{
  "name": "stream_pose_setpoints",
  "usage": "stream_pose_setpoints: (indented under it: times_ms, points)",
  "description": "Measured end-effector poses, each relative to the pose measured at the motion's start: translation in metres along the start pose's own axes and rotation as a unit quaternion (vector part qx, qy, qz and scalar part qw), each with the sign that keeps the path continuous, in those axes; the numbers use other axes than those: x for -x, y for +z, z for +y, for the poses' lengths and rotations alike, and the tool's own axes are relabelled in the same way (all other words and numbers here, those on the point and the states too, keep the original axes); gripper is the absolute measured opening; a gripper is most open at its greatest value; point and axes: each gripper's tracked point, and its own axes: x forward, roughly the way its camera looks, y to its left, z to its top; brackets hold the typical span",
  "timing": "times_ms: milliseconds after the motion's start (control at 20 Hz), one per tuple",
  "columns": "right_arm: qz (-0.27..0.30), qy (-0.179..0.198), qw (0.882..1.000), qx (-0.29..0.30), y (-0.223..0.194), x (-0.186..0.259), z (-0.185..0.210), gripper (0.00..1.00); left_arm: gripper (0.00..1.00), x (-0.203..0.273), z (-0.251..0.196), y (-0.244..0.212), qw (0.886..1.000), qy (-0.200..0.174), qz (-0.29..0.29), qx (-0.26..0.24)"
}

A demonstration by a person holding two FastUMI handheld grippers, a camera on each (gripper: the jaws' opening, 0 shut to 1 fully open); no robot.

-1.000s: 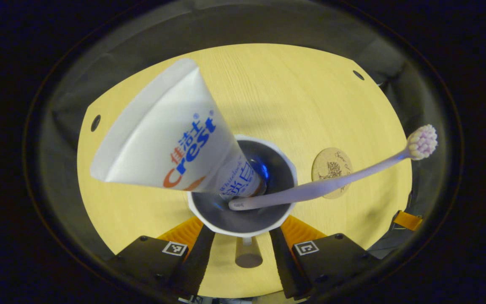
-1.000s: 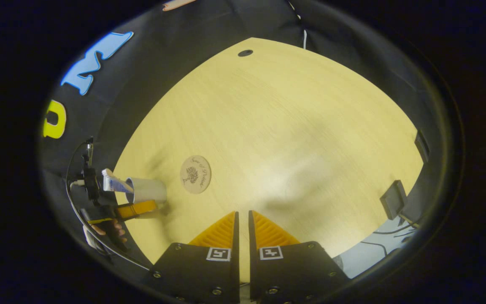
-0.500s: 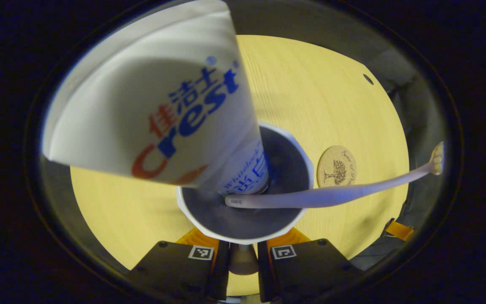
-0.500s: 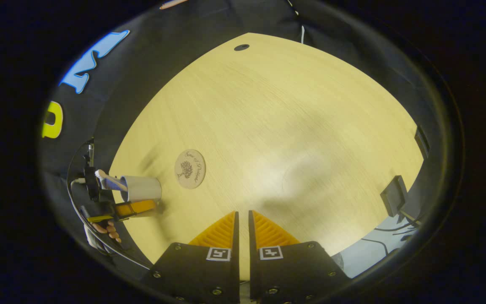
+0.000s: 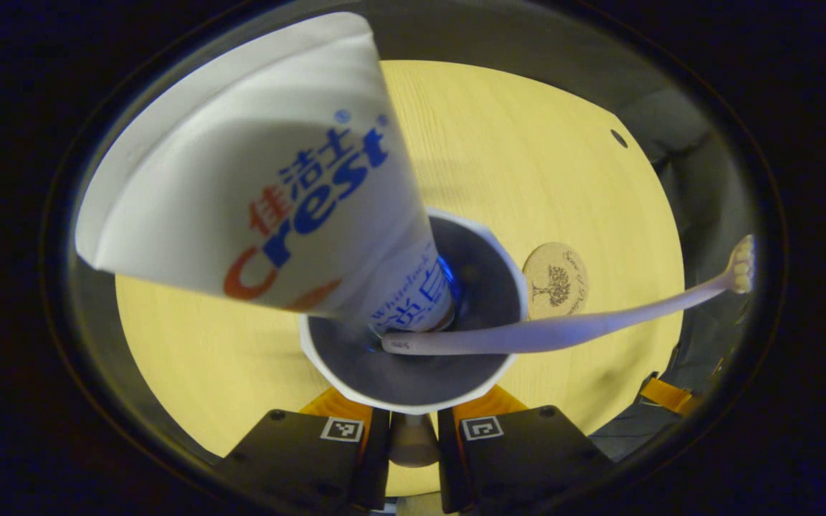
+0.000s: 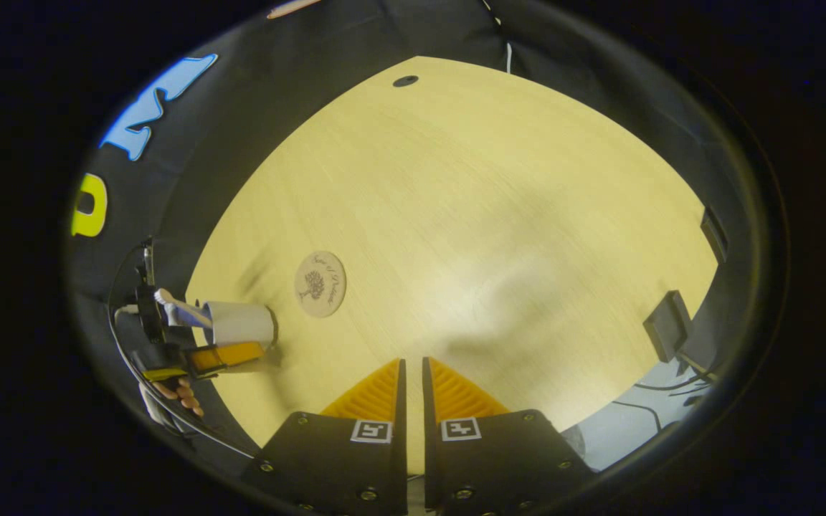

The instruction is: Put the toothbrush and toothpaste on the desktop into the cup, then pick up the cup and place it on the coaster on the desktop.

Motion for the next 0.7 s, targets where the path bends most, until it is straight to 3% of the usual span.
stream_pose_setpoints:
  times_ms: [700]
  points:
    - [-0.01,0.005,0.999,-0.046,0.002,0.011,-0.033,0.11,0.36,0.013,-0.093,0.013,0.995,-0.014,-0.014,-0.095]
